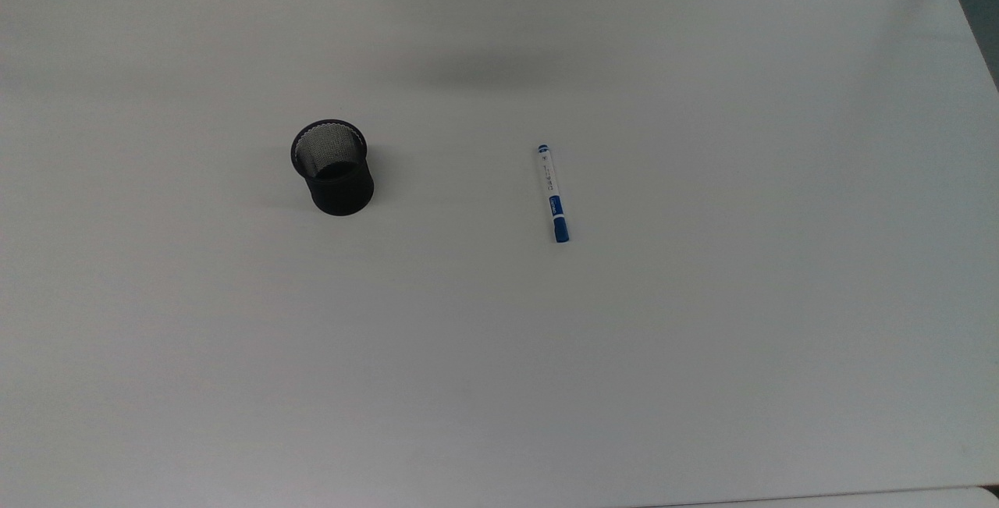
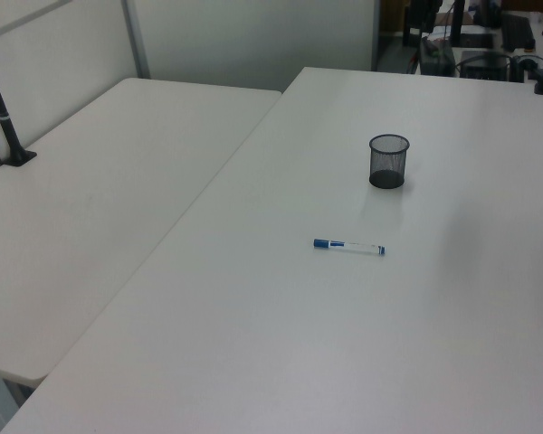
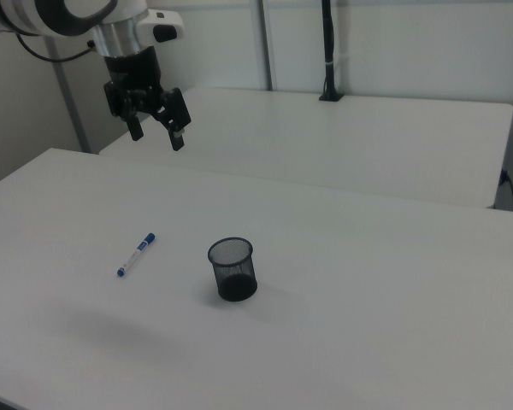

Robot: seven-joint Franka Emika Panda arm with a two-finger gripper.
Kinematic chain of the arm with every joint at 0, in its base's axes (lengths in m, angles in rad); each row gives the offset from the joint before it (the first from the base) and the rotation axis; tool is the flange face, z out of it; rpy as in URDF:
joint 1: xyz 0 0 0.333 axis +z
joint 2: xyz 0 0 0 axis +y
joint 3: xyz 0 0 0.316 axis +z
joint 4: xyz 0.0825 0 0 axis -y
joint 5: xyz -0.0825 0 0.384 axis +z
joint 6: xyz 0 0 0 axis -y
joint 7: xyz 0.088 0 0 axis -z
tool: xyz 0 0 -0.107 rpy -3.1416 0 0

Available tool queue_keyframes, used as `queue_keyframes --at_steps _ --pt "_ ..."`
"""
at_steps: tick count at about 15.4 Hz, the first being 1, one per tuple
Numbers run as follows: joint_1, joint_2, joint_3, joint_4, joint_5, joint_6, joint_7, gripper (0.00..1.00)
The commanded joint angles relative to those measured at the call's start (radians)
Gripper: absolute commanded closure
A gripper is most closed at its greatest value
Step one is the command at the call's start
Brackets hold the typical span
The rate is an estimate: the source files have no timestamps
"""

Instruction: Insert the marker

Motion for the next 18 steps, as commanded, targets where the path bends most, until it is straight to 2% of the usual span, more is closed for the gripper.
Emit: queue_keyframes --at_steps 1,12,18 --pt "0.0 -0.012 -0.001 0.003 0.002 -0.02 0.016 0.0" --pt "0.002 -0.01 -0.002 -0.002 0.002 -0.017 -0.009 0.0" --pt "0.002 0.0 -0.002 -0.036 -0.01 -0.018 -0.303 0.0"
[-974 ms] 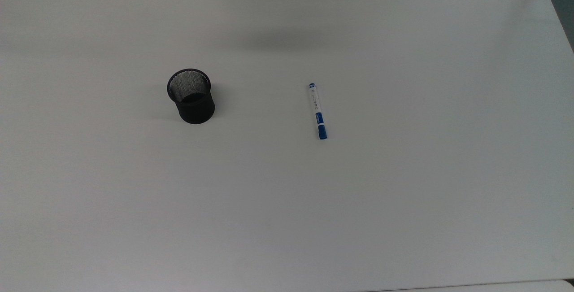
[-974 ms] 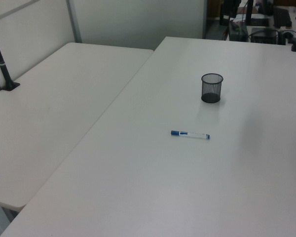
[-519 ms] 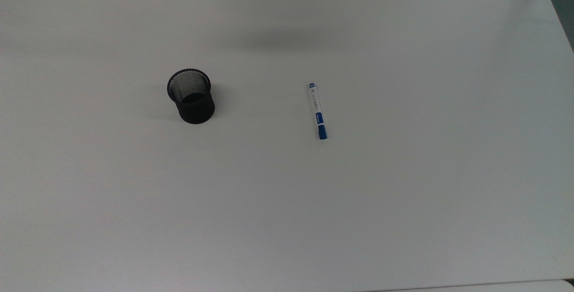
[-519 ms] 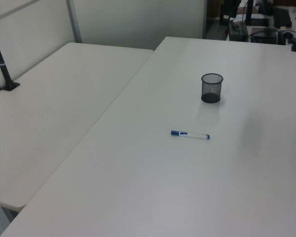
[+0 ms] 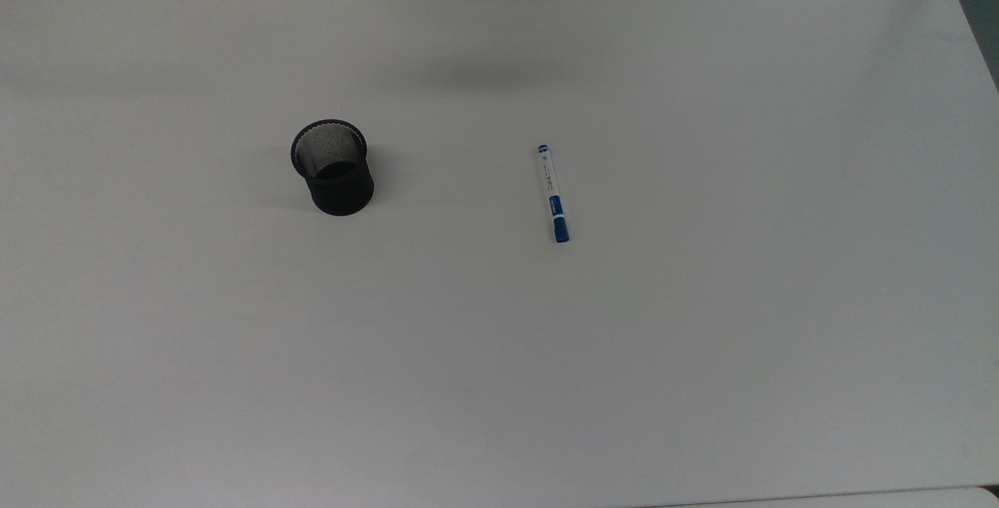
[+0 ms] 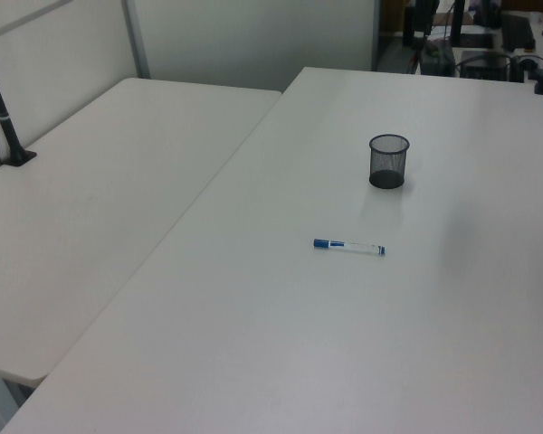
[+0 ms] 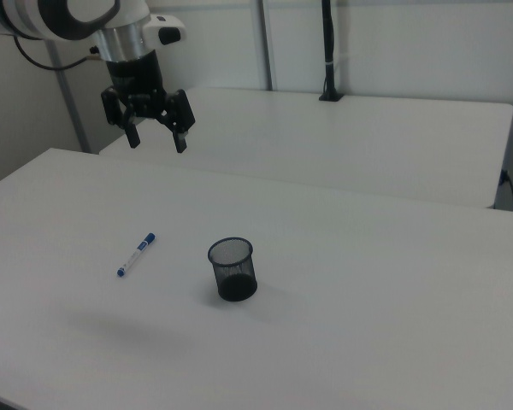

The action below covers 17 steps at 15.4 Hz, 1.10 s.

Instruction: Insert the marker

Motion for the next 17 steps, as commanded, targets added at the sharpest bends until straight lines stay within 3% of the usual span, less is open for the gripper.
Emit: queue_keyframes --at_steps 1,5,10,13,17 --pt "0.003 0.0 -0.001 -0.035 -0.01 -0.017 -0.136 0.0" --pt "0.002 -0.014 0.038 -0.113 -0.009 0.036 -0.115 0.0" --pt "0.015 -0.004 0.104 -0.23 0.002 0.271 0.164 0.0" --pt "0.017 0.049 0.172 -0.279 0.001 0.391 0.249 0.0" --pt "0.018 0.138 0.219 -0.276 -0.012 0.494 0.336 0.0"
